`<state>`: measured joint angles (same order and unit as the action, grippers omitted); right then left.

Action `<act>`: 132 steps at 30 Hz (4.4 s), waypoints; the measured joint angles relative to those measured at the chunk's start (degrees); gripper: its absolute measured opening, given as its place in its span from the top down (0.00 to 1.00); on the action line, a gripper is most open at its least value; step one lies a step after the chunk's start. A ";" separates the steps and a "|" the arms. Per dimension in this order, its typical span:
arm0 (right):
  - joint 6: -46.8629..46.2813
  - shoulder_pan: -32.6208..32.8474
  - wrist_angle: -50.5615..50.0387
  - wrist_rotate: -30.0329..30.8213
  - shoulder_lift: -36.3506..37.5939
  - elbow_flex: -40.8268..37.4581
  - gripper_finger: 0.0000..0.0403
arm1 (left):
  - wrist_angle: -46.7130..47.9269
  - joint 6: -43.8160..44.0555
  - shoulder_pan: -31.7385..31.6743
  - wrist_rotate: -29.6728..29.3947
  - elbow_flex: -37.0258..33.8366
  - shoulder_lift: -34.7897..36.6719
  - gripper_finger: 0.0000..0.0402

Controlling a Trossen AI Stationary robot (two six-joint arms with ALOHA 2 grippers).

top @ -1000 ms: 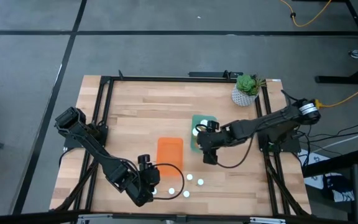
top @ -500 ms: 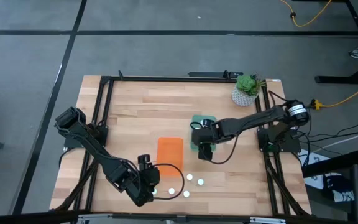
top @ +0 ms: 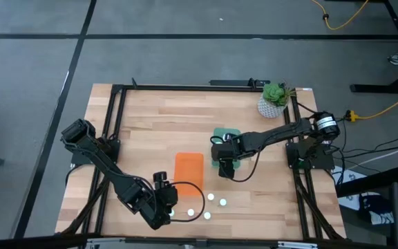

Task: Pick and place medicine bottles into bin by pill shape (circle, oval)
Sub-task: Put the big orange capsule bottle into the green bin, then put the small yellow tablet bottle into the orange bin

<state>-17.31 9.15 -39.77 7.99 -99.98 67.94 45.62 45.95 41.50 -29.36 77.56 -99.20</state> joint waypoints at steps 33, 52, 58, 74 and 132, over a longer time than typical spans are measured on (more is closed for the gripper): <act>-21.42 20.10 -23.35 -4.17 0.11 18.88 0.37 | 0.00 0.02 0.02 0.00 0.00 -0.01 0.47; -46.96 47.29 -23.19 11.38 0.11 18.88 0.37 | -0.26 0.93 0.24 7.00 0.00 0.00 0.47; -46.91 50.41 -23.12 16.75 0.11 18.88 0.37 | -0.24 2.95 0.61 26.25 0.00 0.00 0.47; -46.68 50.40 -23.10 19.43 0.11 18.86 0.37 | -0.73 4.24 5.91 20.42 0.02 -3.96 0.47; -45.17 50.40 -23.12 23.47 0.07 18.80 0.37 | -6.29 7.48 -0.76 18.25 0.00 -11.93 0.64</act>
<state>-62.48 59.55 -62.89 31.46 -99.92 86.74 39.33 53.43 40.73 -11.11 77.56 -111.13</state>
